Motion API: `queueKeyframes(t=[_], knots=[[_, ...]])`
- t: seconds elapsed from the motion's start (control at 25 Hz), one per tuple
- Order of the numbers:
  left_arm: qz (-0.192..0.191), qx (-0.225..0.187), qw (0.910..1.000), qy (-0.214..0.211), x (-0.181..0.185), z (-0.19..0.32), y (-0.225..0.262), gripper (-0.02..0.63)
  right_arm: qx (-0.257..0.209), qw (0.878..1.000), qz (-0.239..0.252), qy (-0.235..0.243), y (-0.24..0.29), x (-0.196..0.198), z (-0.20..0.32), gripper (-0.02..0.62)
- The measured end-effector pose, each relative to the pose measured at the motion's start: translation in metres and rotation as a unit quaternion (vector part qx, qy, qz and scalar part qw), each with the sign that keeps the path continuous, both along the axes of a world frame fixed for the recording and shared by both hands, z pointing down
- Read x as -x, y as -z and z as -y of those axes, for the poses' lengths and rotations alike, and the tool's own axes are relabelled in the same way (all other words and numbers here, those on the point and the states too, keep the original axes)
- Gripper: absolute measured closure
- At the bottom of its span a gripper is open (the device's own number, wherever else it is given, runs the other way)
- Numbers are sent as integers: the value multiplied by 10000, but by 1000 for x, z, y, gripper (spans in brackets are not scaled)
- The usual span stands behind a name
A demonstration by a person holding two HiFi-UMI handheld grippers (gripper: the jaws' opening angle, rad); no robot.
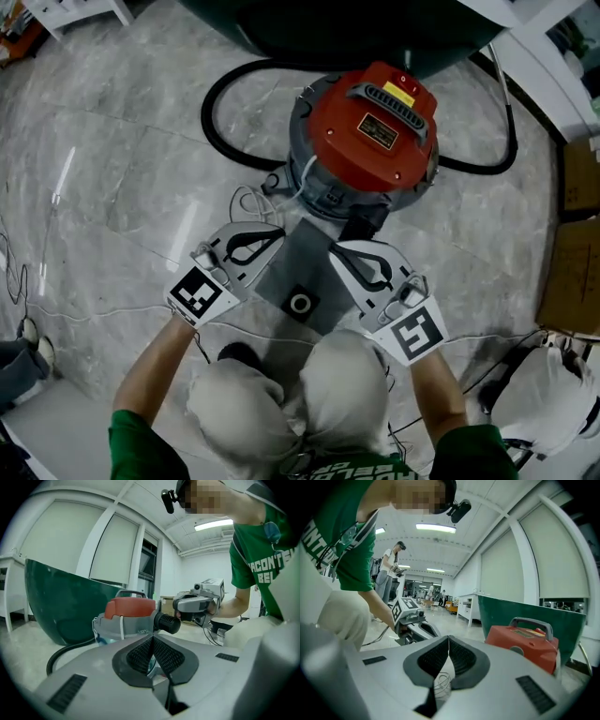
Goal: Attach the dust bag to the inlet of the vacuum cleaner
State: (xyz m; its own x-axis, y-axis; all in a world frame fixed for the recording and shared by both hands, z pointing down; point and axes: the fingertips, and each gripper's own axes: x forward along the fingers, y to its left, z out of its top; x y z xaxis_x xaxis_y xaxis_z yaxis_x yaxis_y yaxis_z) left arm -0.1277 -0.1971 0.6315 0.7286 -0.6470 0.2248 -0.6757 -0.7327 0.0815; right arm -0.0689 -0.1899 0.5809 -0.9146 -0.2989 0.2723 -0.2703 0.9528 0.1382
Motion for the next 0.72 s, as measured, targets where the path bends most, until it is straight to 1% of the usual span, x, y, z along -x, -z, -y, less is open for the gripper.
queueKeyframes(t=[0.12,0.24,0.44,0.64,0.72], knots=[[-107,20,9998,-156,-16,0,-10,603,6,9999,-41,-140,-12,-13,-5,586],[-119,-72,9991,-395,-32,-2,-20,603,-3,9996,60,-262,-24,-25,-9,586],[-169,-41,9975,-678,-55,-12,-44,603,500,9973,383,-385,-56,-46,-16,586],[-167,-9,9965,-820,-68,-24,-70,603,466,9970,399,-470,-92,-54,-26,586],[-150,0,9960,-879,-72,-31,-80,603,552,9961,450,-525,-105,-56,-35,586]])
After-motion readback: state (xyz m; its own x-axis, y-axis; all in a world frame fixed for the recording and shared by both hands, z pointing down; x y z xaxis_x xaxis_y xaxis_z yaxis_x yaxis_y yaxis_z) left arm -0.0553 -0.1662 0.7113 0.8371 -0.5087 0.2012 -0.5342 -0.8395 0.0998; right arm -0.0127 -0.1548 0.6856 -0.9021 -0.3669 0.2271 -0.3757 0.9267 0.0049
